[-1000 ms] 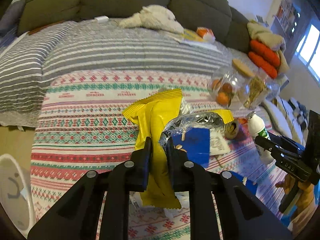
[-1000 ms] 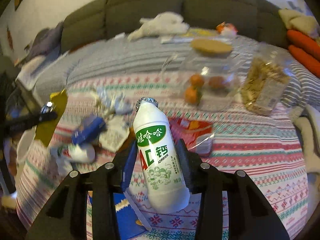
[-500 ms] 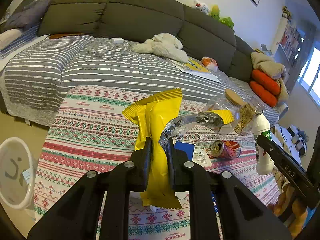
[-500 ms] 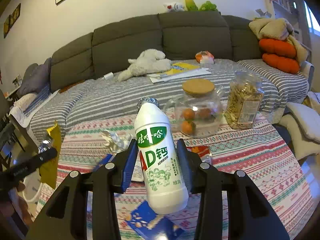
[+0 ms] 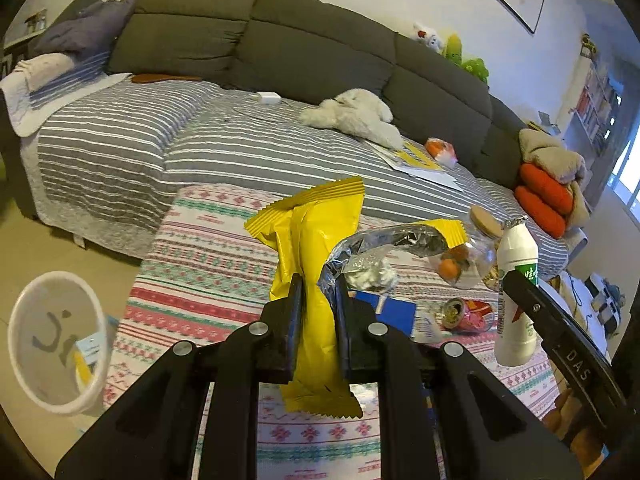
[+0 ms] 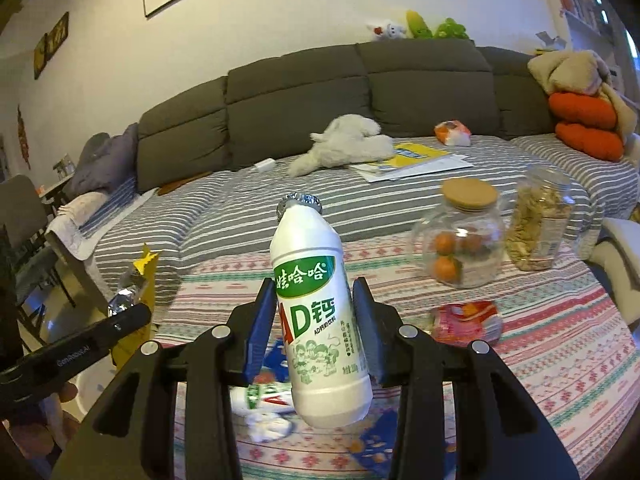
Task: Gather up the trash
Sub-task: 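Carry the wrapper and white bottle toward the wastebasket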
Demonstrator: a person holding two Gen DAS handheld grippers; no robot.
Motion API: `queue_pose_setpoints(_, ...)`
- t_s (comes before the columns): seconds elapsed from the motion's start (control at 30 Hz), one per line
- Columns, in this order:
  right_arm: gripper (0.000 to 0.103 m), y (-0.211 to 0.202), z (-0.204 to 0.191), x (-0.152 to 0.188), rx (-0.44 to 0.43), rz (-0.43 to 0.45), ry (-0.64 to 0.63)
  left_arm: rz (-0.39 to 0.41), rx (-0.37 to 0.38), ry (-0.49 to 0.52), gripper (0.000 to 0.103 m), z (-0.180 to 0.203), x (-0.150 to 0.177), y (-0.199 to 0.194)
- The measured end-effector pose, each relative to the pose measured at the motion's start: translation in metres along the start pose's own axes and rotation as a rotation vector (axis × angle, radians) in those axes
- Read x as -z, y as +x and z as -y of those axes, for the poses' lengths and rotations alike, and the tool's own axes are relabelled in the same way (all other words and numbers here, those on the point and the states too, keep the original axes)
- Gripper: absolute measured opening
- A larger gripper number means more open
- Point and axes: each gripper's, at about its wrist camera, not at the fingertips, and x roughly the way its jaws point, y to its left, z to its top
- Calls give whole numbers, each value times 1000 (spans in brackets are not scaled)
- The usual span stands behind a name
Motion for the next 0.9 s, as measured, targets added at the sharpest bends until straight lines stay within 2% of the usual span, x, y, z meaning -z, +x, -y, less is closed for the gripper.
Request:
queue_pose_setpoints(0.53, 37, 6, -78, 14, -133, 7, -31, 19, -93, -75, 15, -62, -6, -36)
queue_pose_setpoints(0.9, 37, 17, -104, 21, -178, -17, -42, 11, -211, -149, 15, -118, -9, -49)
